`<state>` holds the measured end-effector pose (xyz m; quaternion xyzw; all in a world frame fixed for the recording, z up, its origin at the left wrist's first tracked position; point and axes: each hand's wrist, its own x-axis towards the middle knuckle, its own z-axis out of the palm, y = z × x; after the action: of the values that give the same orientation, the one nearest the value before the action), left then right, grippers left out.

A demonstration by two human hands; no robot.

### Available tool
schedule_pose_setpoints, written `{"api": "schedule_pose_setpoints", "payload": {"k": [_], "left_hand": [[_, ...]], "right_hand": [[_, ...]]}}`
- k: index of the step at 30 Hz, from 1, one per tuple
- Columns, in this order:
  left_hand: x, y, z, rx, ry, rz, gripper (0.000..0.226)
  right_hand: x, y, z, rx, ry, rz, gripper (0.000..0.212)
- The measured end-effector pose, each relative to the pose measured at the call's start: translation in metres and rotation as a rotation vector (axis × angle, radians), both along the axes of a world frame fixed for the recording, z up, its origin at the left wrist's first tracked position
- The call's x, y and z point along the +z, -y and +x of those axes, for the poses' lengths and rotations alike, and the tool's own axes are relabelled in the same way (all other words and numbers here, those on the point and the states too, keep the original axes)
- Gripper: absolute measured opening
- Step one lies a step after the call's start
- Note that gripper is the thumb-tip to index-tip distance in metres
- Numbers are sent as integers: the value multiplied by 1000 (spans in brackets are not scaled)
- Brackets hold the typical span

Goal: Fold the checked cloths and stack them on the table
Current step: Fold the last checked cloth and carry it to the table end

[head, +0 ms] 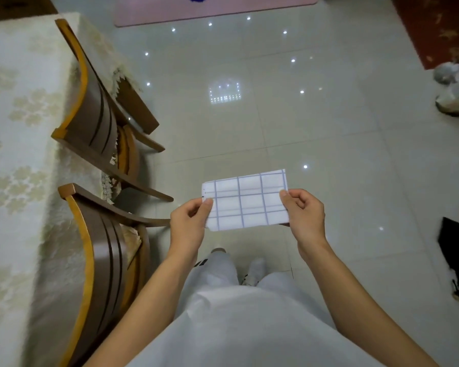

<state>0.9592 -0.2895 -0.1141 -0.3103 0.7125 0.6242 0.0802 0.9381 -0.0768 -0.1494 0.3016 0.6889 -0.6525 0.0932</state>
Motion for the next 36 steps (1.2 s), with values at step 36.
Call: {"api": "schedule_pose_setpoints", "payload": {"k": [36], "left_hand": [[-3, 215, -464, 291, -39, -30, 20]], "right_hand": [[7, 235, -535, 356, -46, 19, 15]]}}
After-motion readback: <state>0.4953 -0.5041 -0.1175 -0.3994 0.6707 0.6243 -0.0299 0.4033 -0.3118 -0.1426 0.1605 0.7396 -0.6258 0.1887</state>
